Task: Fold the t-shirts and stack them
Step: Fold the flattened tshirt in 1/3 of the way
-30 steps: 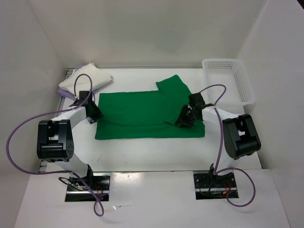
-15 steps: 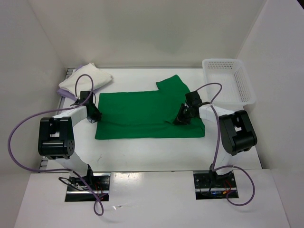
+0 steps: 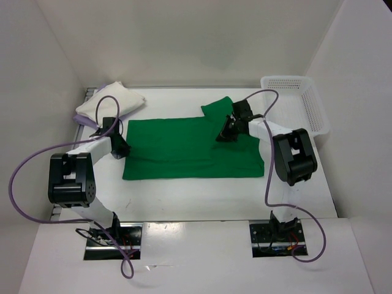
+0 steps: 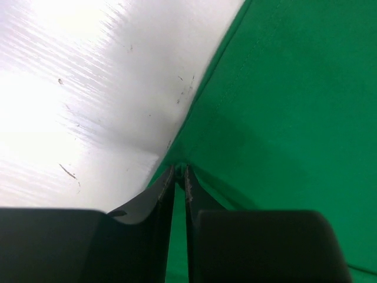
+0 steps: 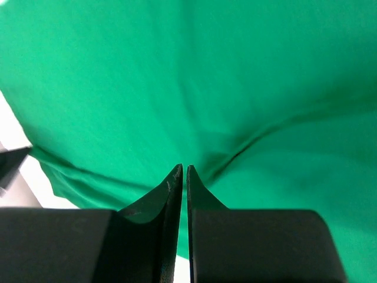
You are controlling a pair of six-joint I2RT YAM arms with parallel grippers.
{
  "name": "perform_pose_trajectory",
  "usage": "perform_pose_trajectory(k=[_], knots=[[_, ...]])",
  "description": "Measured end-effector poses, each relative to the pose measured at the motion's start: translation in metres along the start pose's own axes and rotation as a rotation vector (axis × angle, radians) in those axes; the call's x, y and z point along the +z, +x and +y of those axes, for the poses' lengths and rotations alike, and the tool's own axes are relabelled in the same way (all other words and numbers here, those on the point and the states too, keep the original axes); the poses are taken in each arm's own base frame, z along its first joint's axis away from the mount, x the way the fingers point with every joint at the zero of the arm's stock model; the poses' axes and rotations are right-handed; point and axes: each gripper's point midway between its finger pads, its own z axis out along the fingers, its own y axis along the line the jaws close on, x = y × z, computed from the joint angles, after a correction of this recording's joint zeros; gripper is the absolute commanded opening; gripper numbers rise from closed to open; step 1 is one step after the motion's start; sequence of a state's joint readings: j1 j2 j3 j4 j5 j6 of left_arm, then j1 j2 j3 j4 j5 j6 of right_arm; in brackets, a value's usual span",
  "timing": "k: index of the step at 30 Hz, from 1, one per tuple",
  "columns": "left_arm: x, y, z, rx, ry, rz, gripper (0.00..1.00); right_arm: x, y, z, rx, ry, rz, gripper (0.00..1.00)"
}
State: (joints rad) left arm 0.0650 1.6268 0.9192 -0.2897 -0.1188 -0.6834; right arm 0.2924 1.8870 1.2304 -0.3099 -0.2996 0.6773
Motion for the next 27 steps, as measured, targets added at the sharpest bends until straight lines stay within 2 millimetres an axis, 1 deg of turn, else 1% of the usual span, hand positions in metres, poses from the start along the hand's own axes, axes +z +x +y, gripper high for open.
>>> perform_pose_trajectory(k=[3,5,6,7,8,9,12,13,15,16,17,19,21,23,24,25,27], knots=[[-0.007,-0.003,-0.001,-0.003,0.008,-0.013,0.19,0.011,-0.021,0.014,-0.014,-0.020,-0.021,0.09],[-0.015,-0.008,-0.004,-0.006,0.024,-0.032,0.20,0.020,-0.030,0.020,-0.019,-0.029,-0.025,0.09],[-0.020,-0.011,-0.006,-0.007,0.036,-0.044,0.20,0.024,-0.034,0.023,-0.021,-0.031,-0.025,0.11],[-0.026,-0.016,-0.009,-0.009,0.051,-0.059,0.20,0.027,-0.036,0.024,-0.022,-0.032,-0.023,0.14],[-0.031,-0.019,-0.012,-0.010,0.065,-0.070,0.20,0.028,-0.038,0.027,-0.023,-0.035,-0.020,0.20],[-0.037,-0.023,-0.016,-0.012,0.084,-0.079,0.20,0.029,-0.040,0.030,-0.026,-0.039,-0.018,0.29],[-0.051,-0.031,-0.032,-0.009,0.151,-0.095,0.20,0.022,-0.042,0.038,-0.050,-0.047,-0.028,0.29],[-0.055,-0.031,-0.037,-0.002,0.169,-0.095,0.20,0.017,-0.041,0.040,-0.056,-0.049,-0.031,0.25],[-0.061,-0.022,-0.050,0.027,0.207,-0.078,0.20,0.003,-0.037,0.043,-0.072,-0.060,-0.045,0.15],[-0.064,-0.014,-0.058,0.047,0.230,-0.061,0.20,-0.005,-0.030,0.041,-0.080,-0.061,-0.045,0.05],[-0.066,-0.003,-0.068,0.073,0.257,-0.040,0.20,-0.014,-0.020,0.037,-0.086,-0.058,-0.041,0.01],[-0.070,0.020,-0.083,0.102,0.306,0.005,0.20,-0.027,0.003,0.033,-0.102,-0.055,-0.026,0.00],[-0.069,0.053,-0.092,0.126,0.344,0.077,0.20,-0.032,0.036,0.028,-0.120,-0.053,0.012,0.00],[-0.064,0.080,-0.086,0.128,0.342,0.142,0.20,-0.030,0.065,0.017,-0.119,-0.041,0.058,0.00],[-0.061,0.091,-0.080,0.123,0.331,0.172,0.20,-0.028,0.080,0.010,-0.114,-0.030,0.088,0.00],[-0.058,0.100,-0.074,0.110,0.320,0.199,0.22,-0.025,0.094,-0.001,-0.104,-0.009,0.119,0.00],[-0.054,0.113,-0.065,0.101,0.304,0.234,0.27,-0.021,0.110,-0.021,-0.076,0.038,0.151,0.00]])
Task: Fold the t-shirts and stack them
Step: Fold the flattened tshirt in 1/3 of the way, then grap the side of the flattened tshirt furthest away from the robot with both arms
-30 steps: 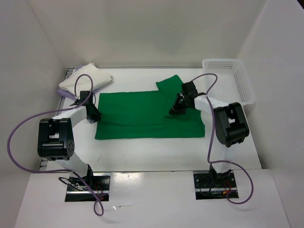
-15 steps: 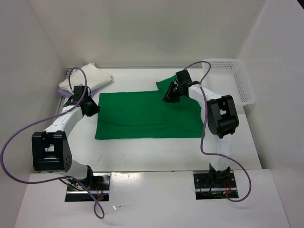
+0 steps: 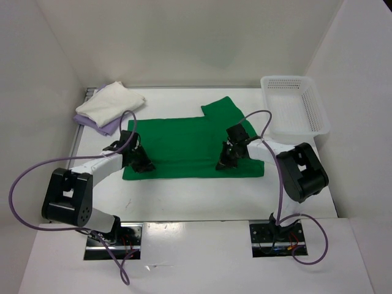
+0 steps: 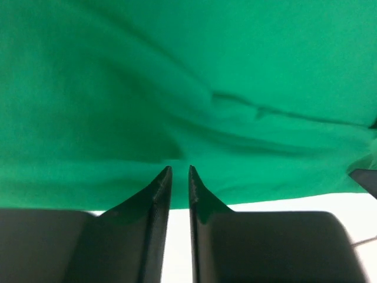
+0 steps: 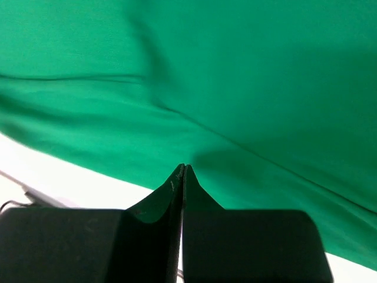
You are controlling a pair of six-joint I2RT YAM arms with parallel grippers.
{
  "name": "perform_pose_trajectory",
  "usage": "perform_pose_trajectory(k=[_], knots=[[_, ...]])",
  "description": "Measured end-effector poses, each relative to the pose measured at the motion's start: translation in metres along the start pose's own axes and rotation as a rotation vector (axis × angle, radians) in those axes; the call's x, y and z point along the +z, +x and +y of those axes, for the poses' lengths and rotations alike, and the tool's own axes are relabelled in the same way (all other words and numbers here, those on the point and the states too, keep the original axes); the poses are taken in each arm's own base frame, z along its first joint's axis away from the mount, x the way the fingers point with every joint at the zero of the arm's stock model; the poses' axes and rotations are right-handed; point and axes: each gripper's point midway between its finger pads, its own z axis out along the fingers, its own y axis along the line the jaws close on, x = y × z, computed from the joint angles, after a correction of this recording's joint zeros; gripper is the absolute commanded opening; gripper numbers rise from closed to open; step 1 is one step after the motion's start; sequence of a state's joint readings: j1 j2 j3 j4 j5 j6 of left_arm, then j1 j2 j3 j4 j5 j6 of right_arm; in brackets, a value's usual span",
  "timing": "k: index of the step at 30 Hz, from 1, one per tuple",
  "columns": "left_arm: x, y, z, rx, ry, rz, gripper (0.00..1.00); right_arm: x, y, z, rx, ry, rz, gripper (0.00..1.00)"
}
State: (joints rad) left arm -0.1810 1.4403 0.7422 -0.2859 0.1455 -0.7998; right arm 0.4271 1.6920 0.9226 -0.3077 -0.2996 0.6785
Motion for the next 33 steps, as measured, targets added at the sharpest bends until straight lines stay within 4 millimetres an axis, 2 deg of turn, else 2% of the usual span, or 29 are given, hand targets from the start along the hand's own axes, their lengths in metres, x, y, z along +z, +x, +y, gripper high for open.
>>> perform_pose_trajectory(k=[3,6,11,14,18,24,25,27,29,33], knots=[[0.006,0.013,0.007,-0.031,0.000,0.041,0.28,0.004,0.008,-0.016,0.031,0.050,0.004,0.00],[0.014,0.024,0.011,-0.073,0.020,0.094,0.29,0.006,0.008,-0.019,0.056,0.064,-0.006,0.00],[0.014,0.024,0.012,-0.143,0.063,0.120,0.33,0.002,0.015,-0.023,0.106,0.059,-0.049,0.00],[0.007,0.025,0.022,-0.192,0.091,0.118,0.33,-0.004,0.030,-0.029,0.143,0.049,-0.057,0.00],[-0.004,0.037,0.036,-0.274,0.105,0.135,0.33,-0.015,0.055,-0.039,0.199,0.035,-0.051,0.00],[-0.022,0.065,0.044,-0.314,0.077,0.190,0.30,-0.035,0.085,-0.055,0.262,0.043,-0.038,0.10],[-0.028,0.066,0.044,-0.312,0.066,0.189,0.27,-0.039,0.087,-0.055,0.269,0.046,-0.037,0.12],[-0.040,0.059,0.040,-0.291,0.051,0.182,0.24,-0.045,0.085,-0.050,0.264,0.042,-0.040,0.16],[-0.051,0.033,0.022,-0.249,0.082,0.129,0.16,-0.051,0.076,-0.039,0.252,0.032,-0.049,0.22],[-0.079,-0.032,-0.022,-0.132,0.189,-0.040,0.11,-0.066,0.030,0.008,0.179,-0.035,-0.108,0.25]])
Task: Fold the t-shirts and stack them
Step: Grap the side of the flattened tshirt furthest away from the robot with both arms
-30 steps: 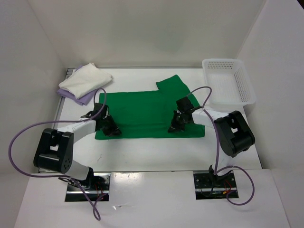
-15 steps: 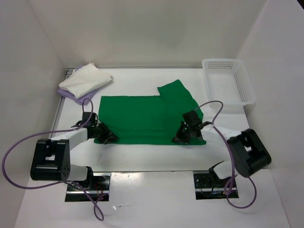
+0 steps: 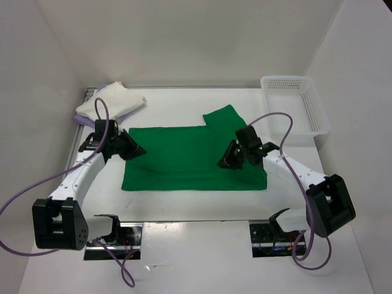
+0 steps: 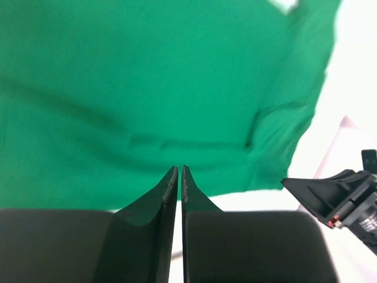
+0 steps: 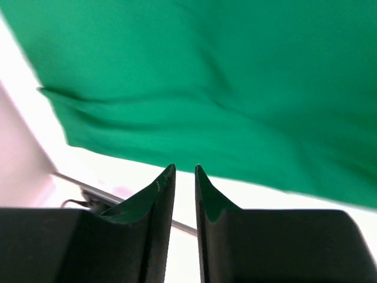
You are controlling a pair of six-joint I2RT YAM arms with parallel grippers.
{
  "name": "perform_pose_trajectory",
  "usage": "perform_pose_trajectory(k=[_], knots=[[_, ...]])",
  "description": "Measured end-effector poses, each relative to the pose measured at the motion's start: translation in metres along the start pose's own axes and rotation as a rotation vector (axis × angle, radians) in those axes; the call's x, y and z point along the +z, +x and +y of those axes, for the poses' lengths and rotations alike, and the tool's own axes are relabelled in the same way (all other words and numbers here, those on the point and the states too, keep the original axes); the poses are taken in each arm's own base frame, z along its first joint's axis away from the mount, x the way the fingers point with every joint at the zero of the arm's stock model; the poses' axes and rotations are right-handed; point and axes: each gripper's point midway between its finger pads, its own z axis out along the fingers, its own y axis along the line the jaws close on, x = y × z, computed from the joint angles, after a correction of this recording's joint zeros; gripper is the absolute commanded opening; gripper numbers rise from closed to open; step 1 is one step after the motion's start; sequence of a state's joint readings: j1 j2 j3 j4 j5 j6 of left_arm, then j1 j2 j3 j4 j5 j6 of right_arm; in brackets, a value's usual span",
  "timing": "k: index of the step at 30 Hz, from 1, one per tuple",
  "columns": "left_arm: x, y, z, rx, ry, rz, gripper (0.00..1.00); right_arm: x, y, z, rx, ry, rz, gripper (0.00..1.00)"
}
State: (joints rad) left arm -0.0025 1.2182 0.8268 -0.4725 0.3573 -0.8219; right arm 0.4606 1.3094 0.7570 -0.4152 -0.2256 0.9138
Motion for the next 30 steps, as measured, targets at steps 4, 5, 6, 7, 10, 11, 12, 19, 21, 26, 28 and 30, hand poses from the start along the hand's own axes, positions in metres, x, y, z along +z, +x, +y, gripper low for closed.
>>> perform_pose_trajectory(k=[4,5,6,7,10,11,12,19,21,26,28,30], knots=[[-0.001,-0.046,-0.035,0.091,0.066,-0.114,0.11,-0.001,-0.033,0.044,-0.092,-0.066,-0.050,0.09],[0.004,-0.057,-0.041,0.106,0.069,-0.128,0.11,0.001,-0.038,0.049,-0.112,-0.069,-0.054,0.02],[0.012,-0.065,-0.043,0.115,0.066,-0.133,0.11,0.004,-0.040,0.050,-0.126,-0.065,-0.052,0.00],[0.022,-0.074,-0.044,0.122,0.062,-0.134,0.08,0.007,-0.043,0.050,-0.141,-0.058,-0.048,0.00],[0.054,-0.092,-0.035,0.128,0.011,-0.125,0.05,0.020,-0.049,0.044,-0.172,-0.029,-0.029,0.00],[0.063,-0.097,-0.030,0.126,-0.013,-0.126,0.04,0.023,-0.052,0.041,-0.180,-0.019,-0.025,0.00],[0.071,-0.101,-0.026,0.128,-0.034,-0.126,0.04,0.026,-0.055,0.038,-0.184,-0.011,-0.025,0.00],[0.106,-0.165,-0.025,0.173,-0.131,-0.244,0.35,0.034,-0.081,0.038,-0.230,0.006,-0.052,0.05],[0.114,-0.180,-0.016,0.177,-0.173,-0.275,0.38,0.036,-0.085,0.038,-0.239,0.006,-0.057,0.07],[0.125,-0.203,0.030,0.136,-0.299,-0.307,0.44,0.038,-0.092,0.038,-0.255,0.007,-0.060,0.08],[0.124,-0.207,0.047,0.130,-0.344,-0.308,0.45,0.038,-0.096,0.036,-0.255,0.010,-0.065,0.09],[0.120,-0.214,0.059,0.118,-0.379,-0.325,0.45,0.038,-0.098,0.034,-0.254,0.012,-0.067,0.09]])
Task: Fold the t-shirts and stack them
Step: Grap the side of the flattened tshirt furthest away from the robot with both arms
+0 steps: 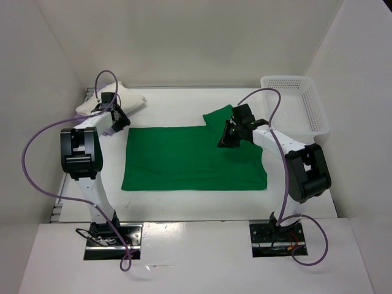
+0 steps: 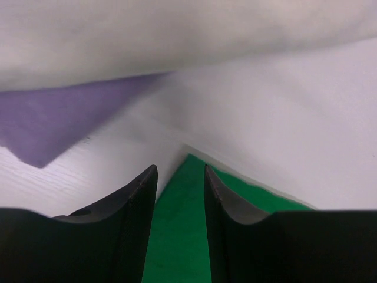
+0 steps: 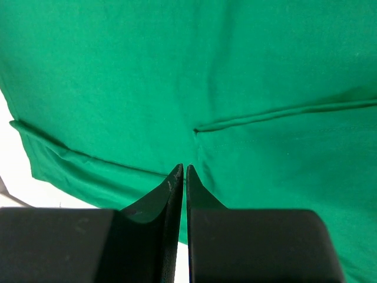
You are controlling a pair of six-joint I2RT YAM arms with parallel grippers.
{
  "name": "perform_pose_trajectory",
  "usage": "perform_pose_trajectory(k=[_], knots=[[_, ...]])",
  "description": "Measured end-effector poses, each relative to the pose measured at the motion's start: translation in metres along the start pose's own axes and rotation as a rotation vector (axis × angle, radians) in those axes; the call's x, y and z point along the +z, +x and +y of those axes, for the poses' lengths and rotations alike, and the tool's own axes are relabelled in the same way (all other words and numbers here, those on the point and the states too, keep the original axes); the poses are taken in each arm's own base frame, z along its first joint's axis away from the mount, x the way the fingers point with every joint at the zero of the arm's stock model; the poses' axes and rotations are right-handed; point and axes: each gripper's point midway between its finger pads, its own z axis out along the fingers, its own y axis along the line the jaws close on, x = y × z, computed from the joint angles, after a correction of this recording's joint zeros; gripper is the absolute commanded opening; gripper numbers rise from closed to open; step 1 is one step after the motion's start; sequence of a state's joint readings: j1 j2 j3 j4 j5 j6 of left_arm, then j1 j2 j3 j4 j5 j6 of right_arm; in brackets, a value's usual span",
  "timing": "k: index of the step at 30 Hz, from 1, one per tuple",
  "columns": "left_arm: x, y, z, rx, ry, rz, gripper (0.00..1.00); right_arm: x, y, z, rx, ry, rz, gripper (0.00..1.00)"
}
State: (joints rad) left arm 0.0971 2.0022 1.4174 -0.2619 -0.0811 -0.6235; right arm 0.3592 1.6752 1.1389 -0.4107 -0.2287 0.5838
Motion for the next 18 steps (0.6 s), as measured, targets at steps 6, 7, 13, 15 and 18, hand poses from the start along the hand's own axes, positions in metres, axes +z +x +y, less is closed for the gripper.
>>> perform_pose_trajectory(k=[6,7,13,15,18], knots=[[0.007,0.001,0.011,0.017,-0.036,0.000,0.45,0.000,0.000,0.001,0.001,-0.017,0.009,0.09],[0.009,0.004,0.012,0.019,-0.039,0.007,0.45,0.000,0.001,0.001,0.000,-0.019,0.011,0.09],[0.018,0.009,0.010,0.029,-0.024,0.018,0.47,0.000,0.002,0.004,-0.001,-0.033,0.018,0.09],[0.019,0.008,0.007,0.028,-0.011,0.016,0.47,0.001,0.003,0.004,-0.001,-0.035,0.023,0.09],[0.021,0.007,0.003,0.028,0.004,0.015,0.46,0.004,0.003,0.003,0.001,-0.035,0.029,0.09]])
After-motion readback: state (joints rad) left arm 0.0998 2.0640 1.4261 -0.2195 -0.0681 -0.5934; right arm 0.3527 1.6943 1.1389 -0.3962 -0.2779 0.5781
